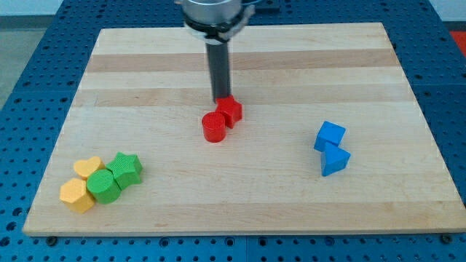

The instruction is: Move your arm towards the green star

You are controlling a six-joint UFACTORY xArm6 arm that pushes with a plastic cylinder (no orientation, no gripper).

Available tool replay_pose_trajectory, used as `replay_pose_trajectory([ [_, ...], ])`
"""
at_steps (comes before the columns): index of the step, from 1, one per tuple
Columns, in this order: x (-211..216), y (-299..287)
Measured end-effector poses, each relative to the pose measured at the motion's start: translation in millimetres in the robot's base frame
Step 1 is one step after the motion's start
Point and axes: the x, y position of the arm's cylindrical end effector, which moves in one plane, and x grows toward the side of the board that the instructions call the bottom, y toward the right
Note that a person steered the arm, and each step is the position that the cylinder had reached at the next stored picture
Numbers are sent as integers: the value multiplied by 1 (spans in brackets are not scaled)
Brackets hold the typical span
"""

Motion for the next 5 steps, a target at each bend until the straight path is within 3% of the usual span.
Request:
replay_pose_trajectory([
  [2, 30, 81],
  [3, -16, 80],
  [4, -106, 36],
  [5, -113, -50],
])
